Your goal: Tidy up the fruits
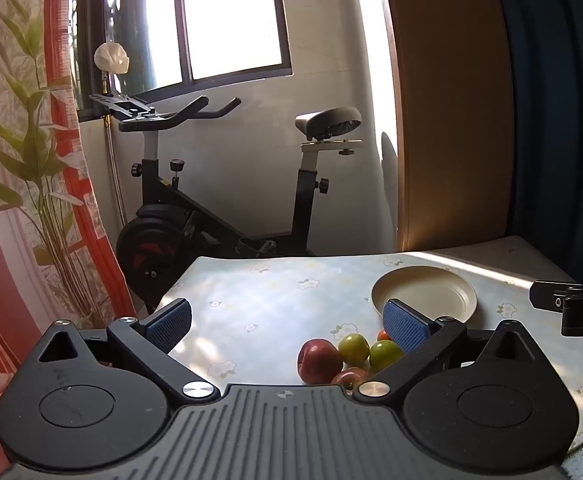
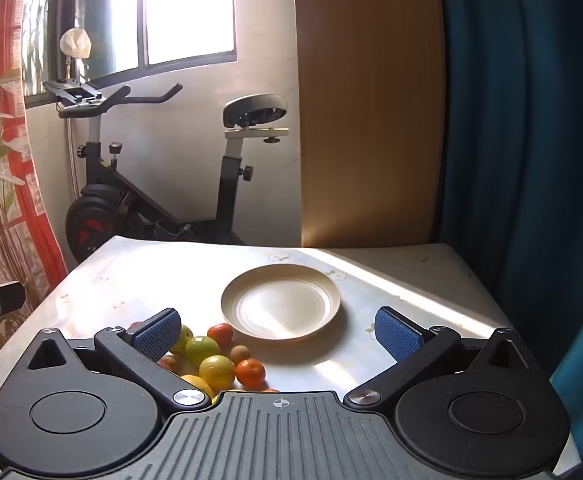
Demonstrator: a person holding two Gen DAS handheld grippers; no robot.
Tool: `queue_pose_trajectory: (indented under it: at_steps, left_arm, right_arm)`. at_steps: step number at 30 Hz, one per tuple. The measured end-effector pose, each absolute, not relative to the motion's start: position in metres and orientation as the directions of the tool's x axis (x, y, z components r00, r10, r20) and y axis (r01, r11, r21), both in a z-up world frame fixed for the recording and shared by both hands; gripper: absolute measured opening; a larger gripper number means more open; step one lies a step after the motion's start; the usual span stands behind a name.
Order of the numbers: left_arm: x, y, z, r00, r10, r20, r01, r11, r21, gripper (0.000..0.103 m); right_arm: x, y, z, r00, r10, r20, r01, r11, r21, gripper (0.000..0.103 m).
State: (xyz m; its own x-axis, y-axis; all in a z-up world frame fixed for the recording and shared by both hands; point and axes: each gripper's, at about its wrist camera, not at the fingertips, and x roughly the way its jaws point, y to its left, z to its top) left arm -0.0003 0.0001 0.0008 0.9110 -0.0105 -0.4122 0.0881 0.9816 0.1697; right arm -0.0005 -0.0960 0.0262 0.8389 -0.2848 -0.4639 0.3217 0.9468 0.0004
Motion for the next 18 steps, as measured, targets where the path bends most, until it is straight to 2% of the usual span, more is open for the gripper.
queue_pose_trajectory:
  at_steps: [18]
  left_arm:
    - [-0.0028,0.0006,0.0009,0.922,0.023,-0.386,0.040,0.987,0.154,0.103]
  right_arm:
    - [-0.0017,-0.0958,0.0260,0.843,-0.288,-0.454,0.326,0.945,0.004,0.103]
